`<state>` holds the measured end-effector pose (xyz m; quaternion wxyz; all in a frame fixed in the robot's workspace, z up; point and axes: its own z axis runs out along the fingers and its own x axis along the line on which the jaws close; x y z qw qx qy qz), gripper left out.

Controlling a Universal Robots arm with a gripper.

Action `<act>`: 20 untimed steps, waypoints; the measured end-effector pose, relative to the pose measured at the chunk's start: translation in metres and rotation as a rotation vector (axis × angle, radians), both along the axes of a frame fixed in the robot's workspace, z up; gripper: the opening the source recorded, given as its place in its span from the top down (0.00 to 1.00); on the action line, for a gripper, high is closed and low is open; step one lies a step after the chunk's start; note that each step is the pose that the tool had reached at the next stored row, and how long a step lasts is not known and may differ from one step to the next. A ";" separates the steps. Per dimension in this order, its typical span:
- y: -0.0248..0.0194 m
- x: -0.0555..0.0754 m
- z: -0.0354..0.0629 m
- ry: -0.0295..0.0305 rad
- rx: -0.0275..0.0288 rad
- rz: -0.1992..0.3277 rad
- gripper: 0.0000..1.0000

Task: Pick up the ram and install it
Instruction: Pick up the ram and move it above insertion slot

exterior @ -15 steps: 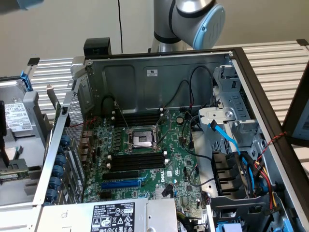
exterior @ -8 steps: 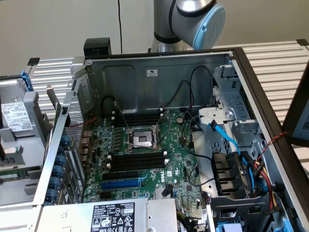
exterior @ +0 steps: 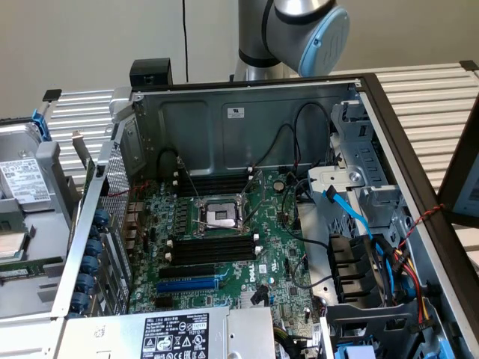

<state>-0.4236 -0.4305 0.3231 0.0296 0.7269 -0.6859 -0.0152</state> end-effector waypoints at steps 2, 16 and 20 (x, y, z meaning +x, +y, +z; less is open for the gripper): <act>0.0000 0.001 0.0093 0.0000 0.0000 -0.002 0.87; 0.0000 0.009 0.0728 0.0039 -0.0001 -0.017 0.87; 0.0001 0.009 0.0760 0.0109 -0.0001 -0.018 0.87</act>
